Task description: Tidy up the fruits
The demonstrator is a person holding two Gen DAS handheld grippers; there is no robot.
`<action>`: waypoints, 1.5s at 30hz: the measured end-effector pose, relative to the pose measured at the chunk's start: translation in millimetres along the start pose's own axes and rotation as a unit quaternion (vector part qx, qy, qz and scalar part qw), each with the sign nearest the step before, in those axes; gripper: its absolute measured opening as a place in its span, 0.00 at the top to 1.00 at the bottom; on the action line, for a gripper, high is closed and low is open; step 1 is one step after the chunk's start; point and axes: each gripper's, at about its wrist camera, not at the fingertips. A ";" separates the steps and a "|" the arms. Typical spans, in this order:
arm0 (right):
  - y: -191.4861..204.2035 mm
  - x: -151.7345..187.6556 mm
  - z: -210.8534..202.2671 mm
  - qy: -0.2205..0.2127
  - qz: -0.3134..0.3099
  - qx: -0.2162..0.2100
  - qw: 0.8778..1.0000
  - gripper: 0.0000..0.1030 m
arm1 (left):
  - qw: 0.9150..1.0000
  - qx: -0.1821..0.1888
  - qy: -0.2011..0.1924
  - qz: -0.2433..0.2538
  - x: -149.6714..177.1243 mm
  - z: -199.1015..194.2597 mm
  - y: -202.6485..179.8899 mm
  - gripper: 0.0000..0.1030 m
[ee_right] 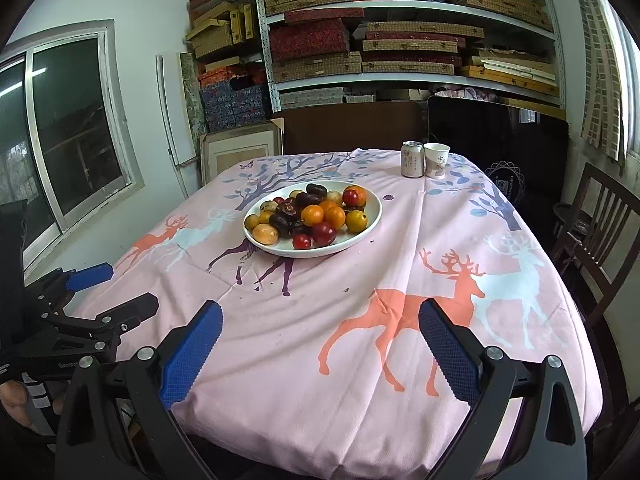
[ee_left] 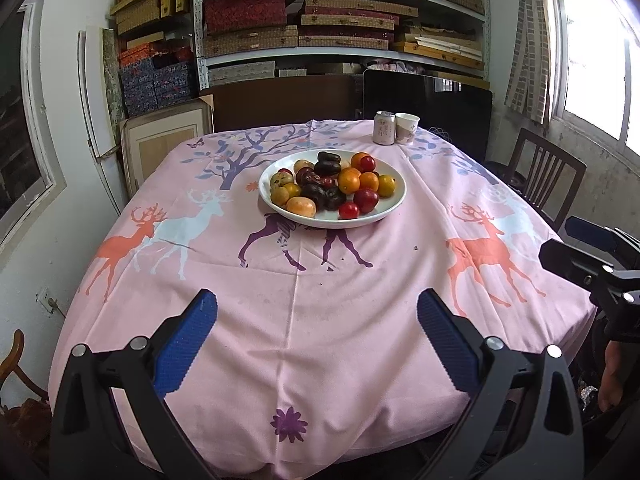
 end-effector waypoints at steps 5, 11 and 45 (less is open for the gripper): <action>0.4 1.8 1.5 0.005 0.004 -0.001 1.000 0.04 | 1.000 -0.002 0.002 -0.001 0.1 1.3 -0.1 0.05; 1.7 3.3 5.0 0.011 0.006 -0.005 1.000 0.04 | 1.000 -0.004 0.006 0.000 0.4 3.8 -0.2 0.05; 4.7 3.4 7.9 0.016 0.005 -0.012 1.000 0.04 | 1.000 -0.007 0.003 -0.001 0.2 3.5 2.9 0.05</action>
Point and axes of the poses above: each gripper's, at about its wrist camera, not at the fingertips, and z roughly the way its jaws point, y to its left, x to its underside, and after that the axes turned 8 degrees about -z, right-handed
